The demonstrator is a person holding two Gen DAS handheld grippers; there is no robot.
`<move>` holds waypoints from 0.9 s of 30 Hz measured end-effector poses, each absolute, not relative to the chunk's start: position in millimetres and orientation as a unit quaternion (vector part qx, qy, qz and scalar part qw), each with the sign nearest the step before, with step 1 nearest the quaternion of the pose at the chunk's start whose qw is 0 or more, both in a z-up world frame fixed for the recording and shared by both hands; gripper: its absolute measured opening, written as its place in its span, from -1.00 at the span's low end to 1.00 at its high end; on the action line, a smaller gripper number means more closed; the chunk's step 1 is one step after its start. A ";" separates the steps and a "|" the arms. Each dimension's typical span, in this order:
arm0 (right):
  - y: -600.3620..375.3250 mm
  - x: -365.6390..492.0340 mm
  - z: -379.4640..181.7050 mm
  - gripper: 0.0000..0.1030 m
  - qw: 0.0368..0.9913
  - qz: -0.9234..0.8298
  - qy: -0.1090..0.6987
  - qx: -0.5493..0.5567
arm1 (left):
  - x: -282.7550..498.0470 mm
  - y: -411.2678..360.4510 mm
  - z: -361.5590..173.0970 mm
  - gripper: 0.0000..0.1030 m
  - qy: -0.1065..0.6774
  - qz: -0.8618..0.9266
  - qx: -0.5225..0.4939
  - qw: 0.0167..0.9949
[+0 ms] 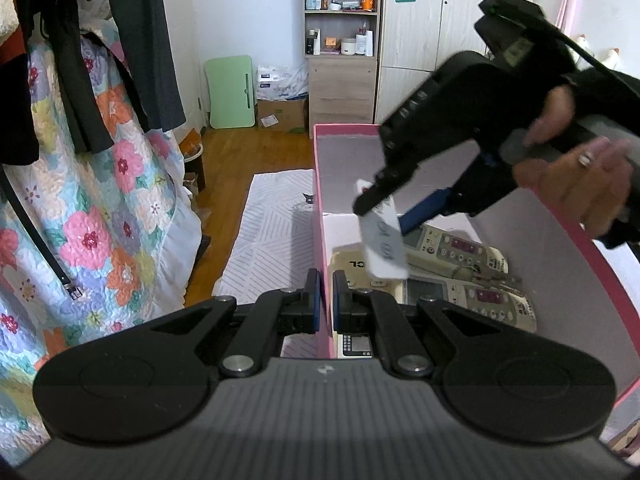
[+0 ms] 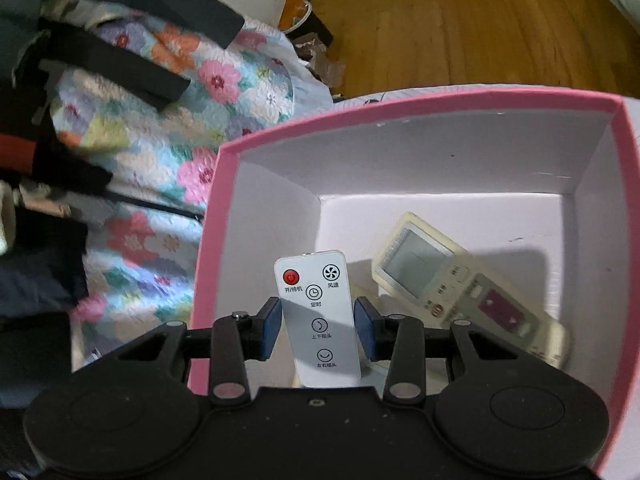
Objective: Organize rigid objects
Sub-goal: 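Carry the small white remote into the pink box and release it, then withdraw the open right tool from the box toward the white chargers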
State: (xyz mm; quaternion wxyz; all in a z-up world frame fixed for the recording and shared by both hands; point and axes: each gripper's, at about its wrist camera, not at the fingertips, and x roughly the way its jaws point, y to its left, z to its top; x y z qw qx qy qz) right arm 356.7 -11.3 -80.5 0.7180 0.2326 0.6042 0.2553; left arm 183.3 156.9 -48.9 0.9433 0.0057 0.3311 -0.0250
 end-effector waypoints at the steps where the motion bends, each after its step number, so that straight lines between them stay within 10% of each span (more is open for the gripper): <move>1: -10.6 361.3 -80.3 -0.10 0.717 0.252 0.603 0.242 | 183.0 156.2 -49.2 -0.91 0.331 -0.024 0.007 0.943; 27: -137.8 244.5 43.6 0.15 0.861 0.336 0.374 0.072 | 181.6 142.9 -50.5 -0.91 0.329 -0.004 0.042 0.943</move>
